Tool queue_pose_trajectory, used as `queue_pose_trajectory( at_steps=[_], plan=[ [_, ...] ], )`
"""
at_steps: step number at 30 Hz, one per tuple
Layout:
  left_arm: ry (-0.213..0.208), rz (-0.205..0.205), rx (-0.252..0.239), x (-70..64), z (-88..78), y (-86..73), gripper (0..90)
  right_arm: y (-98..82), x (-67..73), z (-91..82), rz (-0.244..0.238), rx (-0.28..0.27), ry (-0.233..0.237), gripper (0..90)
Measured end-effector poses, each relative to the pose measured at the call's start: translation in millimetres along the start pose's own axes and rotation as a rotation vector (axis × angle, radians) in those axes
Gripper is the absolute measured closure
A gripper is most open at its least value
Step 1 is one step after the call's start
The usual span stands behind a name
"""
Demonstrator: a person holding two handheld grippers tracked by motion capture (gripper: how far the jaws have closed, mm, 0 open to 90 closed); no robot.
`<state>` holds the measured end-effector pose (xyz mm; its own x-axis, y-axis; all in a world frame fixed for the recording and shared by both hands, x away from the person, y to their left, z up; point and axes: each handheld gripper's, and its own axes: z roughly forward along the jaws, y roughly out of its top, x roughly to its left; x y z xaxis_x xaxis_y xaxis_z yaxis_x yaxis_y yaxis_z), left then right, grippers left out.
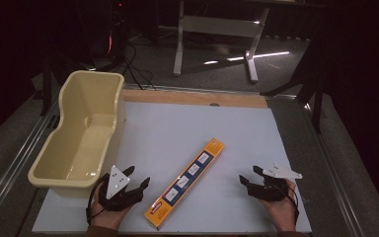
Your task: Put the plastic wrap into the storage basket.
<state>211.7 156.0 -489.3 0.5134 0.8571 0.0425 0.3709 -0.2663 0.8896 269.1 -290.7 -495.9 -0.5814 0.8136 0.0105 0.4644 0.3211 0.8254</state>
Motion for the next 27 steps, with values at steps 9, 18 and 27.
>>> queue_pose_trajectory(
  at_steps=[9,18,27],
  plan=[
    [-0.002,0.008,-0.005,-1.3,-1.9,0.1,37.4,2.4,5.6,-0.7,-0.003,-0.007,0.014,40.2],
    [0.008,-0.005,-0.017,-0.3,-4.7,-0.6,37.3,20.0,35.7,10.6,-0.039,-0.014,0.051,83.6],
    [0.006,-0.003,-0.023,-1.1,-6.5,-0.7,37.4,30.3,56.3,46.5,-0.033,0.084,0.078,89.8]
  ],
)
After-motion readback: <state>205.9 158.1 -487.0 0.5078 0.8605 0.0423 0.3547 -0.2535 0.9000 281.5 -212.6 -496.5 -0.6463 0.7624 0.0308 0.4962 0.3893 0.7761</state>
